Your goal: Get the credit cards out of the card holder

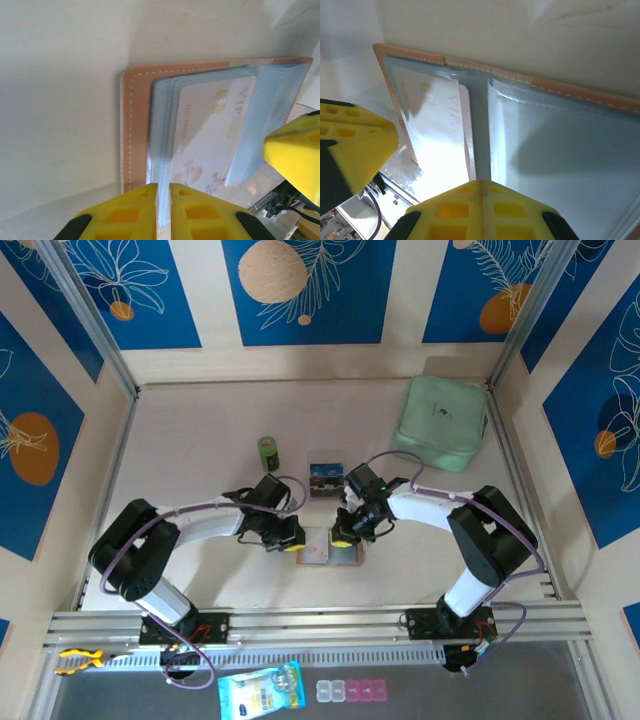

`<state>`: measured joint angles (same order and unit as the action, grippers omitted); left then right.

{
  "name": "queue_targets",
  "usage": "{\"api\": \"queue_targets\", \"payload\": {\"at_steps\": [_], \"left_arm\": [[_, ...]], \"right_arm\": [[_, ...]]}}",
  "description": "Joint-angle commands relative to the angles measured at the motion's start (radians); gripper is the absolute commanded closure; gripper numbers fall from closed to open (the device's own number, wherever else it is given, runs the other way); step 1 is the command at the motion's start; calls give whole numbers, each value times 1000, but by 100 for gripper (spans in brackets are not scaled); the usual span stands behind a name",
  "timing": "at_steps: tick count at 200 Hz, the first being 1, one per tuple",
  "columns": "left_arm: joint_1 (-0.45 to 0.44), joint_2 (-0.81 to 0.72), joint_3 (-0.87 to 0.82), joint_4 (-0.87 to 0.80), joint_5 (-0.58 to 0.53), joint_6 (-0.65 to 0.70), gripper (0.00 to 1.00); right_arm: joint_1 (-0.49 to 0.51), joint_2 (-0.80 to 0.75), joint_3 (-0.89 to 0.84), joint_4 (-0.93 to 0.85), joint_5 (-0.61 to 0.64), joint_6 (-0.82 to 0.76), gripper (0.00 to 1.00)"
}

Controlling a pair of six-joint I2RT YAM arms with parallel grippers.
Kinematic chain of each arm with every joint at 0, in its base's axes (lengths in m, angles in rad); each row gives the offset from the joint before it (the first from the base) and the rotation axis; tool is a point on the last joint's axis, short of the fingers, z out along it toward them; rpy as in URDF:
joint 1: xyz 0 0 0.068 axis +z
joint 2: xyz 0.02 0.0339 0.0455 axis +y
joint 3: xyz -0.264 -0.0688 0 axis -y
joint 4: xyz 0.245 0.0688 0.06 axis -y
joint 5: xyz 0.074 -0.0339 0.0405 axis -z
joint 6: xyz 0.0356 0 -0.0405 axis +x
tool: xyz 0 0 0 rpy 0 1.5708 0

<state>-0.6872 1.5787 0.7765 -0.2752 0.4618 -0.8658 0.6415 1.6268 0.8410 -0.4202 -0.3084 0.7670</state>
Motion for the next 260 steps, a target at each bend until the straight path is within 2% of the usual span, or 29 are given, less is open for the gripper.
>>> {"api": "queue_targets", "payload": {"at_steps": [1, 54, 107, 143, 178, 215, 260], "left_arm": [[8, -26, 37, -45, -11, -1, 85], [8, -32, 30, -48, -12, -2, 85], [21, -68, 19, -69, -40, 1, 85], [44, -103, 0, -85, -48, 6, 85], [46, -87, 1, -72, -25, 4, 85], [45, -70, 4, -66, -16, 5, 85], [45, -56, 6, -56, -8, 2, 85]], "right_arm": [[-2, 2, -36, -68, 43, -11, 93], [10, 84, -56, -51, 106, -36, 94], [46, 120, -5, -46, 98, -38, 96], [55, 129, 30, -45, 81, -34, 96], [49, 88, 27, -111, 130, -43, 96], [40, 28, 6, -196, 217, -51, 90], [35, -11, 9, -265, 286, -48, 72]]}}
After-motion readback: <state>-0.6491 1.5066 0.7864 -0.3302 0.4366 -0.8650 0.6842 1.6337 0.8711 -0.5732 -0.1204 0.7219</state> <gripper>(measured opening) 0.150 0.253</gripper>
